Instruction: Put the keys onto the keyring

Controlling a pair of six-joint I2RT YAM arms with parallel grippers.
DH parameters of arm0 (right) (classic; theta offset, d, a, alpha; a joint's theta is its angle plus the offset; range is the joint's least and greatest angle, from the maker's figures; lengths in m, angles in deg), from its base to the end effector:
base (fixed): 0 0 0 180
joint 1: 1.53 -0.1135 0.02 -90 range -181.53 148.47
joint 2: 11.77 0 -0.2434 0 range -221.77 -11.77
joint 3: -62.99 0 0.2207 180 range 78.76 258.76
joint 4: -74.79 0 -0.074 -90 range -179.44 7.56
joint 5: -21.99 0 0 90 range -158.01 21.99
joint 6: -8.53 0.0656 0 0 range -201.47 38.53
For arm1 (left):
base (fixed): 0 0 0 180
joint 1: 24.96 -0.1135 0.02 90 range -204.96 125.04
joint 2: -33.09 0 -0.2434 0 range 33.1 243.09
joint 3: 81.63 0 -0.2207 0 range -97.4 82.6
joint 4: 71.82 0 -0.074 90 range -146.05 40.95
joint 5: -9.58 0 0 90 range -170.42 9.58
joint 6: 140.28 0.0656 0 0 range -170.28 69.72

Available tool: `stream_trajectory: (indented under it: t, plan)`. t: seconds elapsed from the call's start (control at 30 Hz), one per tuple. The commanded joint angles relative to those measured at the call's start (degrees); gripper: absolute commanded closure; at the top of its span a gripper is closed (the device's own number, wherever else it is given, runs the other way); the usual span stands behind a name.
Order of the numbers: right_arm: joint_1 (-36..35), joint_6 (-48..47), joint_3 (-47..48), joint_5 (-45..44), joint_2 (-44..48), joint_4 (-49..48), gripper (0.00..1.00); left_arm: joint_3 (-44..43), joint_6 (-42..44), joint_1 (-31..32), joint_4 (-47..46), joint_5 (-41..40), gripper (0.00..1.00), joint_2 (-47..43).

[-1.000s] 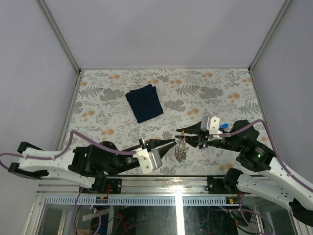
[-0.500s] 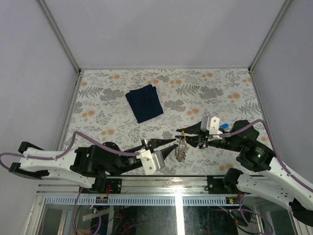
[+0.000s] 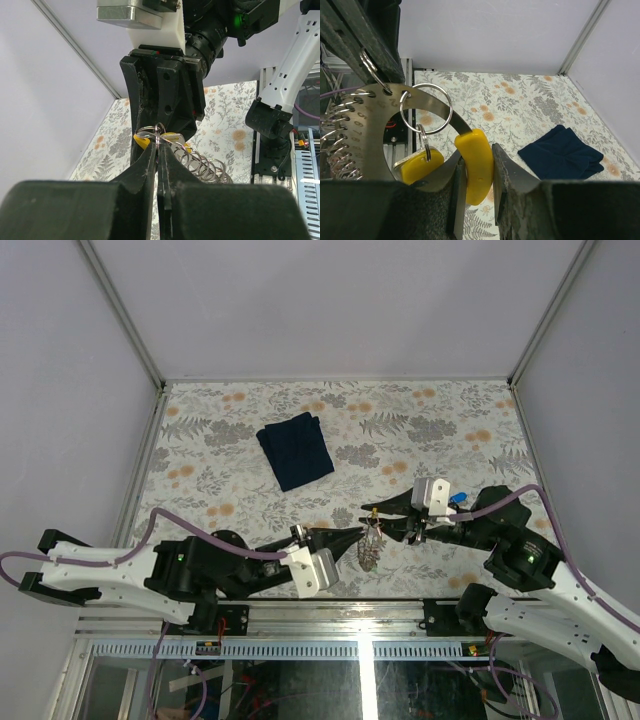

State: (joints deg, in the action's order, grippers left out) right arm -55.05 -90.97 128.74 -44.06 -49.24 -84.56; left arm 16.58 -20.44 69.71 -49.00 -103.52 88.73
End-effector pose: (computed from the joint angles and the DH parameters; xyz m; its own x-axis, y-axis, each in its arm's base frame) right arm 0.0701 0.1396 0.3839 0.2386 0.0690 -0.9687 -0.9477 0.2344 -0.2167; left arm 0.0082 -0.2162 0.4195 0.4679 0.1068 -0.8773 0.8252 0.3025 0.4770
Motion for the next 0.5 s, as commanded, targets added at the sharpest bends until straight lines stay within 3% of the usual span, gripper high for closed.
stream_trajectory:
  t: [0.0,0.2,0.37,0.47]
  plan:
    - [-0.4,-0.9,2.9,0.0,1.3,-1.2,0.89,0.7,-1.1,1.3,-6.4,-0.2,1.00,-3.1]
    - [-0.4,-2.2,4.6,1.1,0.6,1.5,0.87,5.4,-3.0,1.3,-13.6,3.2,1.00,-7.0]
    - [-0.4,-2.8,5.8,2.0,0.0,2.0,0.66,7.3,-4.4,1.1,-16.6,3.4,1.00,-7.6]
    - [-0.4,-3.2,6.9,1.5,0.8,2.5,0.59,9.4,-5.6,0.5,-19.6,2.4,1.00,-8.0]
